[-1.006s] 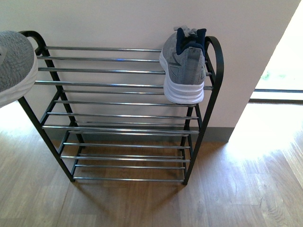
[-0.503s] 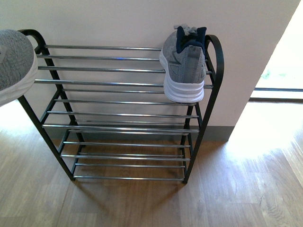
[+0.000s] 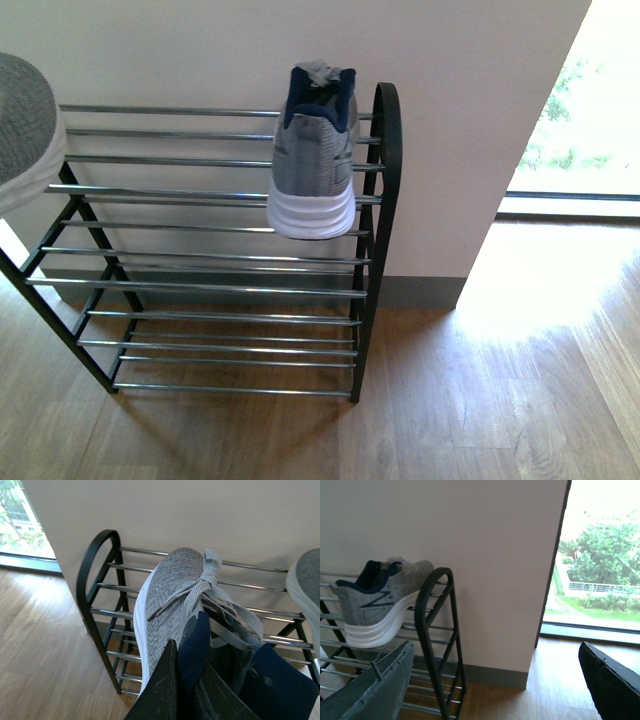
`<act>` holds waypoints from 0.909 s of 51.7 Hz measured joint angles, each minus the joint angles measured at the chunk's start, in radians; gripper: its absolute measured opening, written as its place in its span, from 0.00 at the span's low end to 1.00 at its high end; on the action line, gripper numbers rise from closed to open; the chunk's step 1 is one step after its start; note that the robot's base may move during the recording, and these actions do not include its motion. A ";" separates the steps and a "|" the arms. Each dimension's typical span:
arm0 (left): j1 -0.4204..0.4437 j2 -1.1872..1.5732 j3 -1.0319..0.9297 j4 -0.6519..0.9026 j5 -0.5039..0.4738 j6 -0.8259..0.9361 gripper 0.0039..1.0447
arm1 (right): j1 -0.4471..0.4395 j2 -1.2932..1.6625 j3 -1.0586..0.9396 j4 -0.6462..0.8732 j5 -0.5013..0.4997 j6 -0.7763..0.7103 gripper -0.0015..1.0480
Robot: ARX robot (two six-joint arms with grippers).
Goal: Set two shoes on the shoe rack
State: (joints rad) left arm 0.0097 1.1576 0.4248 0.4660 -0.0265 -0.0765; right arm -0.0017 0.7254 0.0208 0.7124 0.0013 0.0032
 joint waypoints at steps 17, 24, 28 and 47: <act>-0.006 0.000 0.000 0.000 0.000 0.000 0.01 | 0.000 0.000 0.000 0.000 0.000 0.000 0.91; -0.001 0.000 0.000 0.000 -0.004 0.000 0.01 | 0.000 0.000 0.000 0.000 -0.001 0.000 0.91; -0.002 0.000 0.000 0.000 -0.003 0.000 0.01 | 0.000 0.000 0.000 0.000 0.000 0.000 0.91; -0.103 0.286 0.305 -0.039 -0.144 -0.183 0.01 | 0.000 0.000 0.000 0.000 -0.001 0.000 0.91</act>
State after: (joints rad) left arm -0.0929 1.4441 0.7300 0.4271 -0.1707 -0.2592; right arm -0.0017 0.7254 0.0204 0.7124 0.0006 0.0032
